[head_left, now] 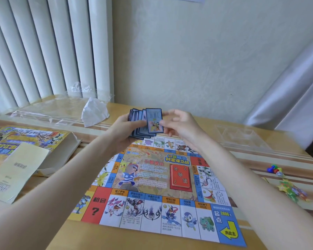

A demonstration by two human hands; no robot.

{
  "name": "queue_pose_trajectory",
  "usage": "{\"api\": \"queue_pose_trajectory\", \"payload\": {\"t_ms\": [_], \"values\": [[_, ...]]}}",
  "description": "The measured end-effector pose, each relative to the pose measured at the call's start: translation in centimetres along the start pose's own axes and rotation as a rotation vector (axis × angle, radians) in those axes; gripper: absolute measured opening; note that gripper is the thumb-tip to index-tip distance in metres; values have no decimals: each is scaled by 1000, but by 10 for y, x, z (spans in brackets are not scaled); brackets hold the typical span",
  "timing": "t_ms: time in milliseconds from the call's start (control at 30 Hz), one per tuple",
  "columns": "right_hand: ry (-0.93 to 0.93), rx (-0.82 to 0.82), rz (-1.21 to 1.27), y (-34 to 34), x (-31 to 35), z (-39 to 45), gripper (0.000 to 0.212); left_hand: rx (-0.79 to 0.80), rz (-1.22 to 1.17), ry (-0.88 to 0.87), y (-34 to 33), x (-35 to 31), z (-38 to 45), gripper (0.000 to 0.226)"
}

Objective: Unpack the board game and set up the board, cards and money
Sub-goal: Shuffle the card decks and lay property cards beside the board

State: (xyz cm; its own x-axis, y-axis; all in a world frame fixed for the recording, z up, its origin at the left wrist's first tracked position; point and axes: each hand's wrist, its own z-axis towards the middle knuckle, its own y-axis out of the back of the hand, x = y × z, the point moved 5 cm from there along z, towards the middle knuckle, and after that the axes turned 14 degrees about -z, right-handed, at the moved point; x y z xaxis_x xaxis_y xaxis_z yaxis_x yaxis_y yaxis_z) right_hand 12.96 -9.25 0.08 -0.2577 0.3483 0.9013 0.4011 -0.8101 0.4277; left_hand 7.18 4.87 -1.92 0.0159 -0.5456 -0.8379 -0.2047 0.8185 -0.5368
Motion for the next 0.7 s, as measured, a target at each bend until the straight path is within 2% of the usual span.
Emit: {"api": "queue_pose_trajectory", "payload": {"t_ms": [100,167,333,433,600,700], "values": [[129,21,-74,-4,26,2,46,-1,91,-79,-4,-24,-1,13],[183,31,-124,-6,38,2,53,3,128,-117,-5,-34,-4,14],[186,-27,-169,-4,40,-5,45,43,129,-80,7,-40,-16,12],[151,-24,-133,-4,32,-11,46,40,164,-66,19,-44,-24,21],[94,1,-149,-9,22,-16,47,-36,166,-98,39,-53,-42,18],[79,90,-240,-23,21,-14,47,-120,182,-109,58,-56,-46,16]]}}
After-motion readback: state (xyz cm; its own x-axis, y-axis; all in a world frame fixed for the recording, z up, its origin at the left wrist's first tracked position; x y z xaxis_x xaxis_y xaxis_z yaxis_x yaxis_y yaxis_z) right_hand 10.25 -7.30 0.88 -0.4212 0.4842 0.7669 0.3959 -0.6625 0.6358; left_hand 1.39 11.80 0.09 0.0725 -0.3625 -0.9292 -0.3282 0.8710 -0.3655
